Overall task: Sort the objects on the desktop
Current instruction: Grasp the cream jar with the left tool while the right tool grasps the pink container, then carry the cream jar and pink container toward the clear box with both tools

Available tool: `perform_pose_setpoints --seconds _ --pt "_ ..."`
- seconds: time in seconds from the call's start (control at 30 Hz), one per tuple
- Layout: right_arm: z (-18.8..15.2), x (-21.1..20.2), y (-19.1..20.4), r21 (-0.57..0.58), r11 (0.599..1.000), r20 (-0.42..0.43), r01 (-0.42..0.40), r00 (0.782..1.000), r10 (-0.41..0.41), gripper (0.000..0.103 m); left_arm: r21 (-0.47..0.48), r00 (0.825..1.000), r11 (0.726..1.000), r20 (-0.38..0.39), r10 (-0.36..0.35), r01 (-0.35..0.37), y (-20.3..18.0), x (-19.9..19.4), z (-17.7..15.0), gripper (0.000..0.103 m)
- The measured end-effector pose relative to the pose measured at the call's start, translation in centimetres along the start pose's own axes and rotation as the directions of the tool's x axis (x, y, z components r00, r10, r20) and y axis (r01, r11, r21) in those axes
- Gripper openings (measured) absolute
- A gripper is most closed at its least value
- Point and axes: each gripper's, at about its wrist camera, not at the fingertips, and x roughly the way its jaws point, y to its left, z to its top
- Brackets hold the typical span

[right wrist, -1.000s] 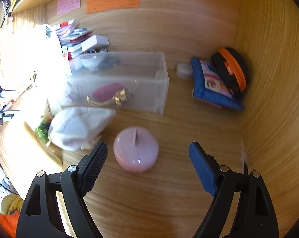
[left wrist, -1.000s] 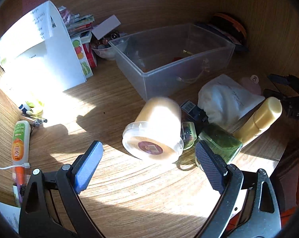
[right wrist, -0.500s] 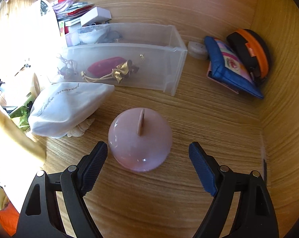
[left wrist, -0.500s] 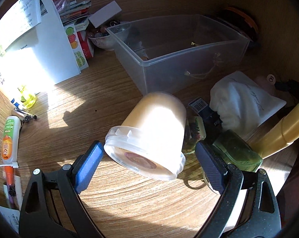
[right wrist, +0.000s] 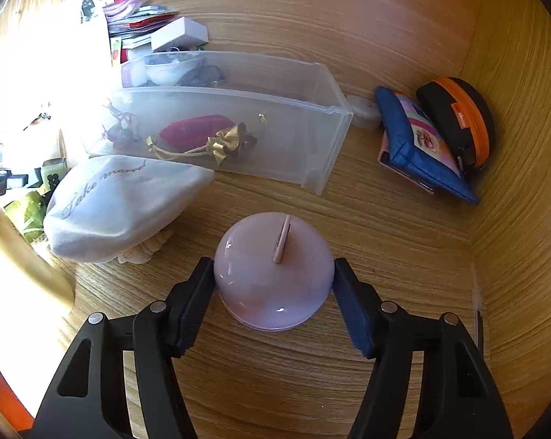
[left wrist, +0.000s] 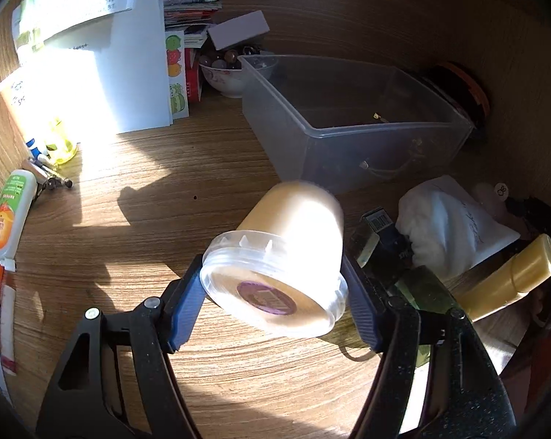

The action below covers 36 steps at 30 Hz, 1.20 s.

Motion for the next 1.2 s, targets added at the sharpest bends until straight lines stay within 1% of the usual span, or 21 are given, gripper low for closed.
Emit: perform_pose_setpoints --seconds 0.07,0.17,0.23,0.33,0.4,0.43,0.57,0.7,0.97,1.13,1.2 --pt "0.1 -0.4 0.0 0.004 1.000 0.024 0.011 1.000 -0.011 0.061 -0.040 1.000 0.999 0.008 -0.001 0.001 0.5 -0.3 -0.4 0.070" --pt "0.2 -0.9 -0.3 0.036 0.999 0.037 0.002 0.999 -0.004 0.061 -0.104 1.000 0.995 0.019 -0.003 0.005 1.2 -0.9 -0.9 0.070" --pt "0.3 -1.1 -0.8 0.070 0.998 0.038 -0.003 0.999 0.001 0.061 -0.142 0.999 0.990 0.046 -0.003 0.009 1.5 -1.8 -1.0 0.068" --pt "-0.1 -2.0 -1.9 0.145 0.988 0.063 -0.059 0.997 0.050 0.061 -0.140 0.994 0.989 0.098 0.056 -0.042 1.1 -3.3 -0.8 0.068" --pt "-0.2 -2.6 -2.5 0.190 0.977 0.078 -0.099 0.993 0.085 0.061 -0.133 0.993 0.991 0.109 0.046 -0.031 0.9 -3.8 -0.5 0.068" --pt "-0.1 -2.8 -2.6 0.197 0.975 0.082 -0.102 0.993 0.087 0.061 -0.133 0.993 0.991 0.111 0.040 -0.026 0.8 -3.9 -0.4 0.068" --pt "0.4 -3.8 -2.4 0.184 0.979 0.099 -0.085 0.993 0.068 0.061 -0.127 0.987 0.990 0.137 0.080 -0.063 0.3 -4.6 0.1 0.068" --pt "1.8 -4.9 -2.6 0.155 0.984 0.137 -0.090 0.988 0.068 0.061 -0.139 0.984 0.989 0.161 0.076 -0.054 0.3 -5.6 1.0 0.068" --pt "5.1 -6.5 -2.1 0.085 0.992 0.198 -0.093 0.977 0.075 0.061 -0.084 0.967 0.993 0.232 0.103 -0.085 -1.0 -8.0 3.9 0.067" --pt "6.9 -6.7 -1.4 0.051 0.992 0.228 -0.117 0.968 0.102 0.061 -0.043 0.952 0.992 0.279 0.124 -0.117 -2.1 -8.9 6.0 0.067" --pt "7.8 -6.7 -1.0 0.036 0.992 0.244 -0.124 0.963 0.111 0.061 -0.034 0.950 0.993 0.288 0.117 -0.111 -2.2 -9.0 6.9 0.067"
